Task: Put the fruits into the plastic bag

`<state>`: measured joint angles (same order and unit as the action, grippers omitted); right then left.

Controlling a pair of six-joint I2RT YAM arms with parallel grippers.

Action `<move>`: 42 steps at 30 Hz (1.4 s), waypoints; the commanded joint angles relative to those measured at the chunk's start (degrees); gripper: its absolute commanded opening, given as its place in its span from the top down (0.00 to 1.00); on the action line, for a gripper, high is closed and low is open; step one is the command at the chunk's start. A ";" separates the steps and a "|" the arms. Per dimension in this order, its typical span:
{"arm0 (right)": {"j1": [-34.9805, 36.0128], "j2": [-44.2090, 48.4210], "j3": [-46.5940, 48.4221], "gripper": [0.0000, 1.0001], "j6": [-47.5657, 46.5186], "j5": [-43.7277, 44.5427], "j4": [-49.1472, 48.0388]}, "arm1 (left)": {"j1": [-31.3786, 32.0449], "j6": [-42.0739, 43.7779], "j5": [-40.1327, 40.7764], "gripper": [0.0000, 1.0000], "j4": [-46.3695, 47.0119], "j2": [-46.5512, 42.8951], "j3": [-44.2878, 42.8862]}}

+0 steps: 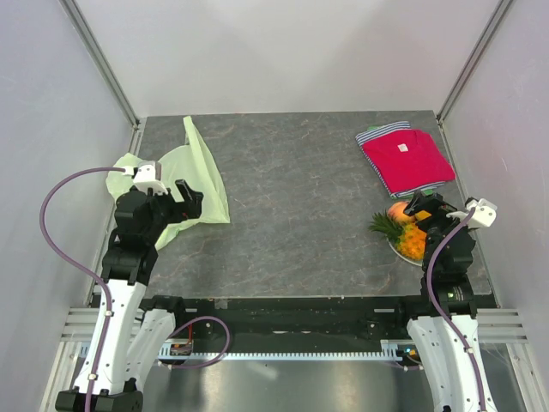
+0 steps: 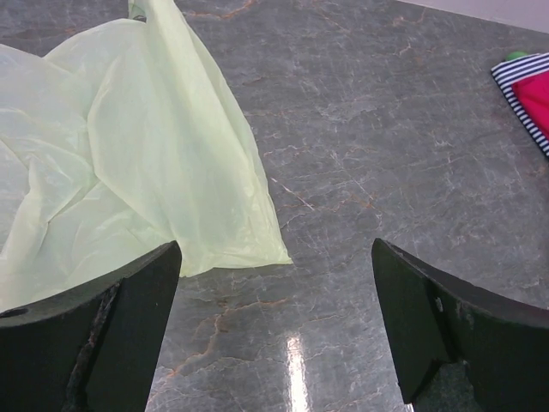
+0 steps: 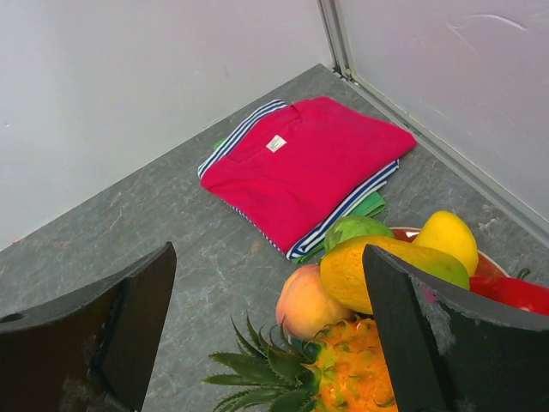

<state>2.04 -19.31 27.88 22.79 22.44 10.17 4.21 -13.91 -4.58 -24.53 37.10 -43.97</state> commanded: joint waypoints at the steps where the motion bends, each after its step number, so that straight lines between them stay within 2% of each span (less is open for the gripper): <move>1: 0.07 -0.11 0.69 0.02 0.86 0.94 -0.59 | -0.43 -2.34 4.30 0.01 0.01 -0.98 -1.39; 6: 0.15 -0.03 0.42 0.02 1.30 0.85 -0.59 | -0.43 -2.26 5.90 0.01 -0.34 -0.98 -0.95; 10: 0.15 -0.55 0.69 0.02 1.56 1.29 -0.51 | -0.43 0.72 -0.85 0.01 1.24 -0.37 -0.68; 12: 0.15 -1.95 1.21 0.02 2.00 1.73 -0.51 | -0.43 2.56 -1.31 0.03 1.95 2.09 -2.08; 17: 0.15 -6.61 3.14 0.02 3.84 -1.25 -0.85 | 0.27 6.70 2.37 0.07 -1.82 13.15 -10.07; 22: 0.07 -12.50 4.73 0.02 5.16 -5.38 -3.05 | 5.37 10.48 10.81 0.07 -6.05 27.91 -19.13; 28: 0.15 -16.64 6.93 0.02 6.22 -8.63 -4.29 | 5.55 8.46 6.53 0.07 -7.81 42.15 -23.01; 33: 0.15 -16.29 7.10 0.02 5.61 -9.95 -3.41 | 5.55 7.76 4.75 0.11 -8.34 47.36 -22.83; 39: 0.15 -16.63 6.93 0.02 5.60 -12.41 -2.97 | 5.99 7.50 -1.22 0.15 -8.77 52.54 -23.71; 42: 0.15 -17.34 7.01 0.02 5.69 -13.64 -2.97 | 6.08 7.93 1.40 0.19 -10.00 55.52 -25.20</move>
<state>2.04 -36.10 32.34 27.92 11.42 8.64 9.89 -7.01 -3.05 -33.17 89.34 -65.93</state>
